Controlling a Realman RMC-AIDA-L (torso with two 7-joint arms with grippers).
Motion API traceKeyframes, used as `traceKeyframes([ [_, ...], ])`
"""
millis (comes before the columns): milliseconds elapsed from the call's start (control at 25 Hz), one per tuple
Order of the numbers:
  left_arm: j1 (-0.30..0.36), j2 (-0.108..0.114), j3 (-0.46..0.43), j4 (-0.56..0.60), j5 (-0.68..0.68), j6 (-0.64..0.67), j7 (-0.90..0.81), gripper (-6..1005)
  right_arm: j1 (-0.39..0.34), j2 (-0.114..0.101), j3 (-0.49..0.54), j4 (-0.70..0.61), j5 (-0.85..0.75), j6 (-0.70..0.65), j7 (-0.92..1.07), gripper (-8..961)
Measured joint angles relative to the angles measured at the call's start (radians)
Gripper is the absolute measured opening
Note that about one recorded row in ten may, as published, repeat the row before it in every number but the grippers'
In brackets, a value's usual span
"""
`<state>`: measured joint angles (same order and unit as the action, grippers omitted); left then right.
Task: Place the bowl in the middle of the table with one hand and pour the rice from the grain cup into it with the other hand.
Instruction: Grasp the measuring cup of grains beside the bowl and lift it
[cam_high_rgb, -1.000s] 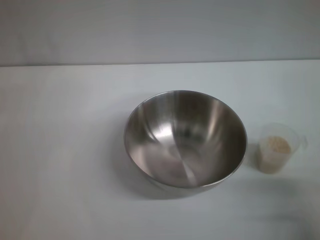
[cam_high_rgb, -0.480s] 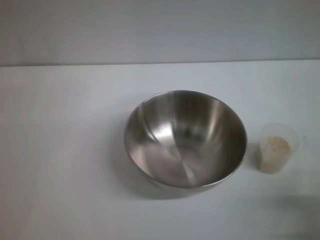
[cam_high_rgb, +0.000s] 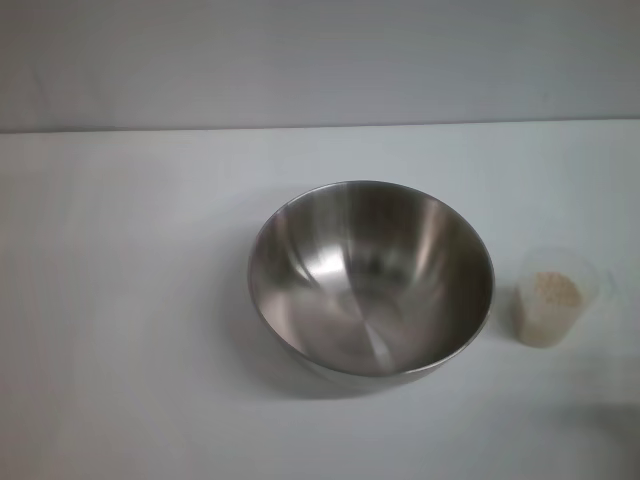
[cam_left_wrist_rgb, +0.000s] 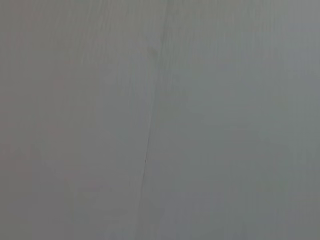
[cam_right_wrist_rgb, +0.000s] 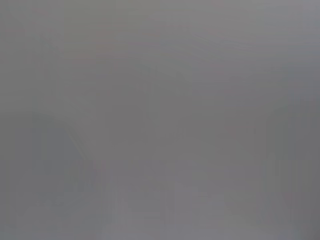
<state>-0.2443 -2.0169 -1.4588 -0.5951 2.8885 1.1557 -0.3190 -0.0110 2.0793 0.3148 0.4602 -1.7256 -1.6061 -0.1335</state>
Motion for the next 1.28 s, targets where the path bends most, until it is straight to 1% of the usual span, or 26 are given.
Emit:
traceKeyframes([
  [160, 0.003, 0.0, 0.0, 0.0, 0.0, 0.003, 0.0, 762, 0.01, 0.0, 0.0, -0.009, -0.002, 0.05, 0.0, 636],
  [720, 0.019, -0.002, 0.002, -0.004, 0.0, 0.018, -0.008, 762, 0.046, 0.002, -0.025, -0.037, -0.007, 0.138, 0.0, 635],
  [960, 0.021, -0.001, 0.002, -0.002, 0.0, 0.023, -0.009, 762, 0.075, 0.004, -0.043, -0.036, -0.004, 0.183, -0.057, 635],
  [1280, 0.022, -0.005, 0.002, -0.006, 0.0, 0.024, -0.004, 762, 0.102, 0.004, -0.037, -0.039, -0.002, 0.218, -0.062, 634],
])
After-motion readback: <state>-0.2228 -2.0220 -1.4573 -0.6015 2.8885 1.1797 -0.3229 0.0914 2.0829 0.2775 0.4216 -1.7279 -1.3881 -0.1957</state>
